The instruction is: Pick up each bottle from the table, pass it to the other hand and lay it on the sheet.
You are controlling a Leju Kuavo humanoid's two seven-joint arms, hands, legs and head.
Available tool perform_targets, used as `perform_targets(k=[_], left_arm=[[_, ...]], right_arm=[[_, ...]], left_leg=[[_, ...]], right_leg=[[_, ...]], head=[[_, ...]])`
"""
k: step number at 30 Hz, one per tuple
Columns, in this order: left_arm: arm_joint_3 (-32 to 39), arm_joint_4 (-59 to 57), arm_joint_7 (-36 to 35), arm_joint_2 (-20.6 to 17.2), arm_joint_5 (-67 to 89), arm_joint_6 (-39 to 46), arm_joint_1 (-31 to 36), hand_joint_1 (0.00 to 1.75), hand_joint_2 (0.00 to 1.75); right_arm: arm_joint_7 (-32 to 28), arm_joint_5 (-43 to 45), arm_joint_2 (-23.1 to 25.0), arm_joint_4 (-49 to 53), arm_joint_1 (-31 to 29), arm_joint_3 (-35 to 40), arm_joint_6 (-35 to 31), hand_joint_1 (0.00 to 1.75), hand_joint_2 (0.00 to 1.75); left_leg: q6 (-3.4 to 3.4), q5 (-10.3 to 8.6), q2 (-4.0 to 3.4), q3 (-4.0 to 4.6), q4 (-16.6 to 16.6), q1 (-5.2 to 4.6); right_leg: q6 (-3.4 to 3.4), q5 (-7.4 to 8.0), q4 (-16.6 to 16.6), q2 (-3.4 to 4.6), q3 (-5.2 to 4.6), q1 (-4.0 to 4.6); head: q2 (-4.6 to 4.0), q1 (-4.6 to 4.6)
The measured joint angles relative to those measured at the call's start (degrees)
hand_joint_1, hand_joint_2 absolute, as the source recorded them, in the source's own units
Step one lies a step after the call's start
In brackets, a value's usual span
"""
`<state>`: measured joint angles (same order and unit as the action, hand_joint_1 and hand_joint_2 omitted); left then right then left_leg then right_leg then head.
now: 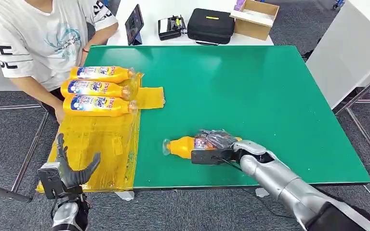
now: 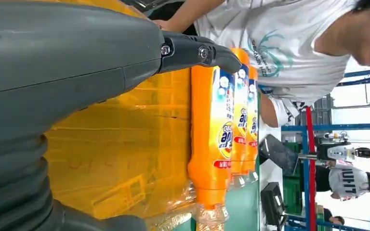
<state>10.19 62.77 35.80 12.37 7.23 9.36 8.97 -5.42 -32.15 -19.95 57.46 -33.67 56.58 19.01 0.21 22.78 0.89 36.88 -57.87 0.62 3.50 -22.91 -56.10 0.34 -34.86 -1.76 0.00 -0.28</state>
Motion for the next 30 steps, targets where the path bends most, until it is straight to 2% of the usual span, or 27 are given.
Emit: perform_targets(k=[4, 10, 17, 19, 22, 25, 28, 30], left_arm=[[-0.22, -0.48, -0.07, 0.02, -0.04, -0.05, 0.11, 0.0, 1.75], [-0.24, -1.23, -0.28, 0.04, -0.59, -0.15, 0.33, 0.0, 1.75], [-0.22, -1.55, -0.31, 0.07, -0.72, -0.57, 0.31, 0.0, 1.75], [-0.22, -1.49, -0.43, 0.22, -0.83, -0.81, 0.06, 0.0, 1.75], [-0.17, -0.75, -0.76, 0.53, -1.22, -1.18, -0.73, 0.0, 1.75], [-0.17, 0.64, -1.51, 0.98, -1.84, -1.88, -1.8, 0.0, 1.75], [-0.24, 2.43, -2.32, 1.31, -2.41, -2.36, -3.0, 0.0, 1.75], [-0.26, 3.1, -2.51, 1.49, -2.47, -2.41, -3.2, 0.0, 1.75]], right_arm=[[0.2, 0.81, -1.64, 0.0, -1.92, 2.67, 1.84, 1.75, 1.75], [0.17, 1.58, -2.23, 0.0, -3.12, 5.32, 0.99, 1.75, 1.75], [-0.72, 2.43, -1.52, 0.15, -1.05, 5.76, -9.11, 1.75, 1.75], [-0.87, 0.7, -0.04, 1.06, 2.21, 3.22, -16.66, 1.75, 1.75], [-1.29, -2.83, 3.9, 4.1, 8.27, -2.63, -23.39, 1.75, 1.75], [-4.31, -4.99, 8.62, 8.82, 14.31, -9.65, -32.23, 1.75, 1.75], [-4.37, -7.43, 13.36, 14.8, 18.17, -16.85, -34.14, 1.75, 1.75], [-4.46, -7.89, 14.84, 16.86, 19.49, -19.43, -33.98, 1.75, 1.75]], left_leg=[[0.0, 0.0, 0.0, 0.0, 0.0, 0.0], [0.0, 0.0, -0.01, 0.0, 0.0, 0.0], [0.0, 0.0, 0.01, 0.01, 0.0, 0.02], [0.0, 0.0, 0.04, 0.04, 0.0, 0.03], [-0.04, 0.04, 0.0, 0.05, 0.0, 0.03], [-0.06, 0.05, 0.03, 0.12, 0.02, 0.09], [-0.07, 0.06, 0.0, 0.14, 0.03, 0.09], [-0.07, 0.05, 0.05, 0.14, 0.03, 0.11]], right_leg=[[0.01, 0.01, 0.0, 0.0, 0.0, 0.0], [0.01, 0.01, -0.01, 0.0, -0.01, 0.01], [0.01, 0.0, -0.01, 0.0, -0.01, 0.02], [0.01, -0.01, -0.01, -0.02, -0.01, 0.03], [0.0, -0.01, -0.02, 0.0, -0.07, 0.04], [-0.03, -0.07, -0.02, -0.02, -0.12, 0.09], [-0.04, -0.07, -0.02, 0.0, -0.18, 0.09], [-0.04, -0.09, -0.01, -0.03, -0.16, 0.07]], head=[[0.0, 0.0], [0.0, -0.02], [0.0, -0.02], [0.0, 0.0], [0.0, -0.04], [0.0, -0.02], [0.0, -0.04], [0.0, -0.02]])
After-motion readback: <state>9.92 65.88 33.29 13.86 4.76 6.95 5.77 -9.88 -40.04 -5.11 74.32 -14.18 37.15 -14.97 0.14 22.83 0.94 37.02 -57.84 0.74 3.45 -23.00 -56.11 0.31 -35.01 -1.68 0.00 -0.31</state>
